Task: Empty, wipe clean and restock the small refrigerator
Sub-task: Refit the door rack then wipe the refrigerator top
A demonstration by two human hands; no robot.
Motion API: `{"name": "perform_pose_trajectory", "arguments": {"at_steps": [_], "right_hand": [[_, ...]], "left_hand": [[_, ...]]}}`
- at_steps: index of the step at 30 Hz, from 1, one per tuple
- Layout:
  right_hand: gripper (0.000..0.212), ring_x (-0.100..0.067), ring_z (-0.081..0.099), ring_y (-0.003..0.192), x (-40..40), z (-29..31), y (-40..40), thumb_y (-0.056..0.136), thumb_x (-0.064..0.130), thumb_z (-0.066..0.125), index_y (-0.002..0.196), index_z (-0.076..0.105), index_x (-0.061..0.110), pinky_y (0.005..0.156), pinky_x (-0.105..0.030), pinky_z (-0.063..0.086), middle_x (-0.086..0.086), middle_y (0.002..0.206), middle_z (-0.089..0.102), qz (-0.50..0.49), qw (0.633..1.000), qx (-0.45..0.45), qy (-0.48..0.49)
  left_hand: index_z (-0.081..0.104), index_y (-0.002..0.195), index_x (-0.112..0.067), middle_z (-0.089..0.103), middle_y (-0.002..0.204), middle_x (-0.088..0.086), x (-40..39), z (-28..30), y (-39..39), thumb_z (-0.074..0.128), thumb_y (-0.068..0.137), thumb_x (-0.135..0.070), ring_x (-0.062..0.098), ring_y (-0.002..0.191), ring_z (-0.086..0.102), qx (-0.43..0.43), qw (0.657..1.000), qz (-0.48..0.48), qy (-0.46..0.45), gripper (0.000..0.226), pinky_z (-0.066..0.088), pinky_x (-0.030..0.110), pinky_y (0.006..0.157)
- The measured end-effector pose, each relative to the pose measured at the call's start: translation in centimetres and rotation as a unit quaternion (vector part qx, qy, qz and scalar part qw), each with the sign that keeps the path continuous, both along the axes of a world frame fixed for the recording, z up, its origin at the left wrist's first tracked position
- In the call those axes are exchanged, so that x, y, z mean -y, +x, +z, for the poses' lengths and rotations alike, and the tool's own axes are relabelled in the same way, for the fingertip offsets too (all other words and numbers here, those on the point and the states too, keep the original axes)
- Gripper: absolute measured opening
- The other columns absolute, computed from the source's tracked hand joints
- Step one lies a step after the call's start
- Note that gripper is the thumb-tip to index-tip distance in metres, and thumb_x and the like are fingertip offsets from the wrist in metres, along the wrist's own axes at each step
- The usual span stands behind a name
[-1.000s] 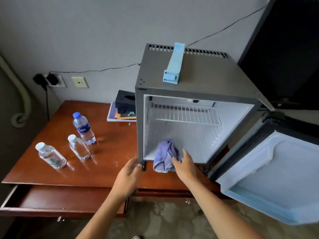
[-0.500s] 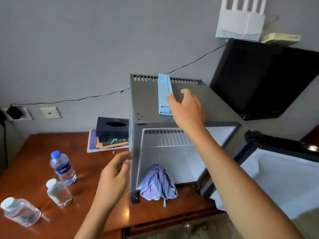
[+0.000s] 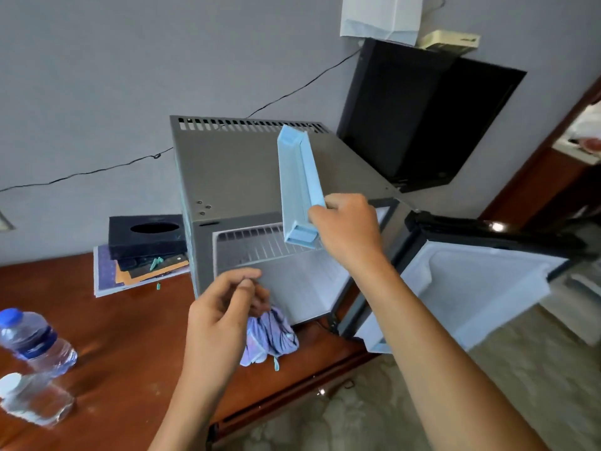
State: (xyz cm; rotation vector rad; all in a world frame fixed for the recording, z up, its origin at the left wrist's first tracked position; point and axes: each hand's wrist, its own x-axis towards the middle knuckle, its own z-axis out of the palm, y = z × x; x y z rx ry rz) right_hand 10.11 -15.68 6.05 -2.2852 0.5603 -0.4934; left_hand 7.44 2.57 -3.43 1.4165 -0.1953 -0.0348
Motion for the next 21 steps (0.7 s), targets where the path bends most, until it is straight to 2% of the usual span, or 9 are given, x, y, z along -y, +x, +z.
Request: {"name": "perform_pose_trajectory", "arguments": {"at_steps": [3,7,10,11,13,14,16,18,21], "right_hand": [[0.032,-0.014,0.031,0.049,0.7,-1.1,-6.1,0.084,0.016,0.058,0.060,0.038,0.008,0.049,-0.030,0.025,0.003,0.047,0.037,-0.008,1.000,0.016,-0.006],[0.024,-0.015,0.040,0.051,1.9,-4.3,-15.0,0.090,0.031,0.056,0.072,0.054,0.016,0.050,-0.035,0.036,0.004,0.052,0.044,0.001,0.999,0.026,-0.035],[0.023,-0.016,0.047,0.058,3.4,-7.2,-20.9,0.086,0.041,0.050,0.082,0.062,0.022,0.052,-0.036,0.044,0.005,0.058,0.048,-0.021,0.993,0.020,-0.116],[0.024,-0.016,0.049,0.058,4.2,-8.1,-22.6,0.085,0.041,0.050,0.084,0.065,0.023,0.051,-0.034,0.045,0.004,0.061,0.051,-0.028,0.991,0.030,-0.130],[0.023,-0.015,0.050,0.055,6.1,-9.8,-26.0,0.083,0.042,0.052,0.082,0.068,0.026,0.045,-0.029,0.043,0.004,0.062,0.056,-0.040,0.987,0.041,-0.148],[0.024,-0.014,0.051,0.054,7.2,-10.5,-27.6,0.084,0.046,0.053,0.080,0.066,0.026,0.045,-0.028,0.043,0.005,0.062,0.058,-0.041,0.988,0.033,-0.144],[0.039,-0.012,0.052,0.055,10.0,-10.9,-30.5,0.084,0.061,0.050,0.079,0.064,0.025,0.050,-0.030,0.046,0.008,0.062,0.058,-0.039,0.996,-0.012,-0.082],[0.052,-0.008,0.053,0.058,13.2,-10.6,-33.0,0.080,0.076,0.046,0.081,0.066,0.028,0.059,-0.033,0.047,0.013,0.062,0.058,-0.032,0.997,-0.039,0.056],[0.046,-0.010,0.056,0.056,18.6,-10.1,-34.4,0.080,0.077,0.057,0.075,0.069,0.033,0.055,-0.030,0.043,0.007,0.067,0.065,-0.066,0.966,-0.013,0.250]], "left_hand": [[0.071,0.111,-0.008,0.075,0.093,0.014,3.3,1.7,-1.2,0.047,0.105,-0.013,0.025,0.077,0.070,-0.079,0.991,-0.082,-0.069,0.025,0.057,0.031,0.071],[0.071,0.120,-0.012,0.076,0.112,0.012,8.0,2.7,-3.5,0.046,0.106,-0.034,0.032,0.100,0.073,-0.155,0.965,-0.198,-0.069,0.036,0.057,0.045,0.085],[0.071,0.112,-0.004,0.077,0.097,0.014,11.7,2.3,-6.8,0.056,0.102,-0.028,0.026,0.078,0.074,-0.179,0.956,-0.227,-0.053,0.030,0.057,0.029,0.060],[0.071,0.113,-0.004,0.076,0.098,0.016,13.1,1.9,-8.2,0.060,0.100,-0.026,0.030,0.080,0.074,-0.175,0.956,-0.231,-0.043,0.027,0.060,0.034,0.062],[0.071,0.114,-0.009,0.075,0.104,0.021,15.7,0.3,-11.0,0.071,0.095,-0.023,0.040,0.089,0.072,-0.165,0.955,-0.245,-0.027,0.024,0.061,0.051,0.080],[0.071,0.111,-0.010,0.075,0.102,0.020,16.9,-0.6,-12.3,0.074,0.092,-0.022,0.037,0.085,0.071,-0.163,0.953,-0.253,-0.025,0.023,0.059,0.051,0.079],[0.069,0.110,-0.005,0.075,0.097,0.017,19.3,-1.9,-14.7,0.071,0.093,-0.017,0.028,0.081,0.069,-0.178,0.944,-0.277,-0.026,0.021,0.057,0.040,0.071],[0.068,0.111,-0.001,0.074,0.093,0.014,21.4,-2.6,-16.7,0.065,0.095,-0.013,0.023,0.076,0.069,-0.196,0.930,-0.310,-0.017,0.021,0.056,0.032,0.065],[0.072,0.107,-0.006,0.070,0.087,0.014,23.8,-3.0,-18.2,0.068,0.095,-0.017,0.022,0.072,0.066,-0.178,0.913,-0.363,0.047,0.017,0.054,0.028,0.063]]}}
